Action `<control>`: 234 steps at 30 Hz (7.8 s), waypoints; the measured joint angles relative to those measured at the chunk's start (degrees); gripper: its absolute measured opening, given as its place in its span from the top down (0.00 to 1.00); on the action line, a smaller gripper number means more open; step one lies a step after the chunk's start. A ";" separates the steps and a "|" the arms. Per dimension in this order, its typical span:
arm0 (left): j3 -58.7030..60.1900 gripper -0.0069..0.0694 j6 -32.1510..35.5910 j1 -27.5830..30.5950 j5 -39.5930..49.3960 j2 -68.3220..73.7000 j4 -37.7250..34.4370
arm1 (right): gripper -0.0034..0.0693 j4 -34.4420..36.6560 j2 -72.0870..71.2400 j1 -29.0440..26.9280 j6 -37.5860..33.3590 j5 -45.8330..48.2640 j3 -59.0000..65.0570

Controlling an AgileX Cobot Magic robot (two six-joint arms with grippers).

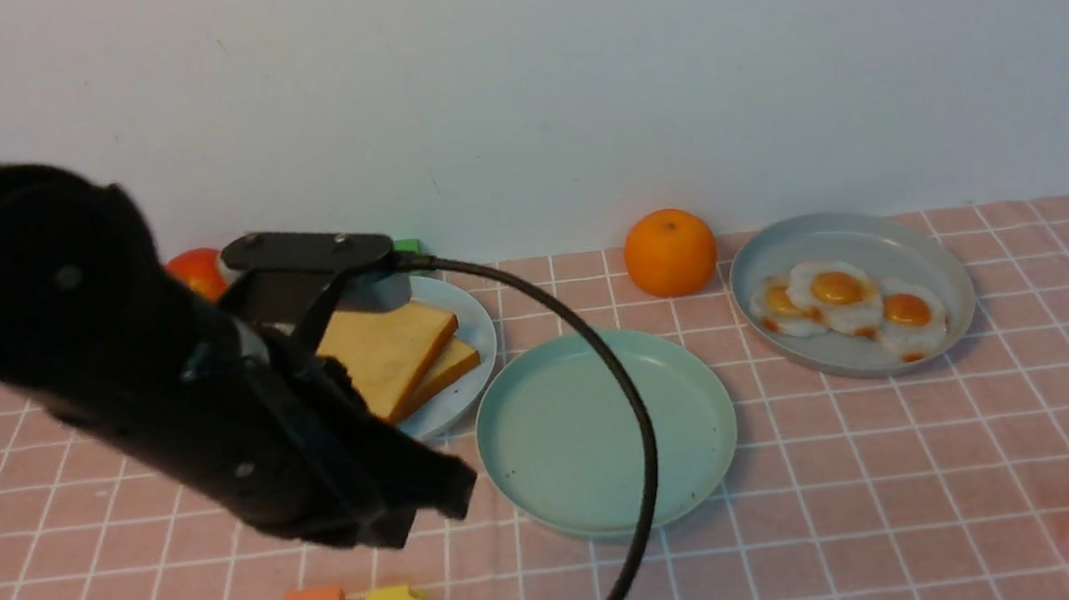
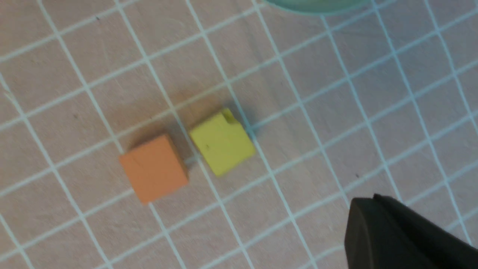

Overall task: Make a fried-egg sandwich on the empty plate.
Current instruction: Use the left arm to grab a slice of bread, then use the left arm to put a slice of bread into the empty plate in the middle, then use the right arm to grab a fried egg, then use the right arm to place the fried egg on the slice of bread in the middle

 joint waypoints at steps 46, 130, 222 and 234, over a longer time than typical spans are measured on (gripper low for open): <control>-41.54 0.42 -3.11 7.60 -4.33 47.55 24.34 | 0.93 -11.34 21.39 18.97 -11.64 38.72 -41.03; 10.20 0.89 -2.91 -19.27 -5.15 -35.93 -0.56 | 0.84 -37.43 74.19 14.95 -14.72 27.09 -48.00; 13.29 0.89 -18.01 -19.27 1.07 -45.81 16.92 | 0.84 -68.74 101.93 46.36 4.49 23.34 -59.80; 13.29 0.89 -17.96 -19.27 1.27 -45.81 16.86 | 0.84 -84.38 109.38 45.64 15.37 17.89 -59.68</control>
